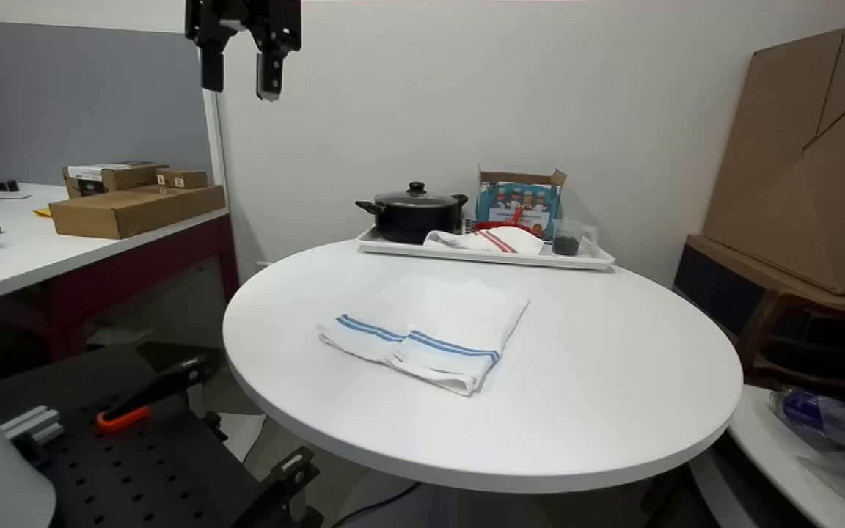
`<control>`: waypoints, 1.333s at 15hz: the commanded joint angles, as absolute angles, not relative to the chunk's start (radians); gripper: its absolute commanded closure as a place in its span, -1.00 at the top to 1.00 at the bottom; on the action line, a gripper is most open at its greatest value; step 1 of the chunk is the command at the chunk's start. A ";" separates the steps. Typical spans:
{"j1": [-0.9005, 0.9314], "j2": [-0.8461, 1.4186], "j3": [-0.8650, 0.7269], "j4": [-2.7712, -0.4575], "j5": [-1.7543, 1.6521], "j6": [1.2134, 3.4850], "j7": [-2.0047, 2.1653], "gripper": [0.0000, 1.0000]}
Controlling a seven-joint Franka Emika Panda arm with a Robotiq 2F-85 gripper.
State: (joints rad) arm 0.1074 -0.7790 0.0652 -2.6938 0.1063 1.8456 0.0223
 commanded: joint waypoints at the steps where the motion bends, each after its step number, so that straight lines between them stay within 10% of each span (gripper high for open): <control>1: 0.103 -0.779 0.068 -2.692 0.108 1.843 0.020 1.00; 20: 0.080 -0.021 0.132 -2.640 -0.315 2.480 0.012 1.00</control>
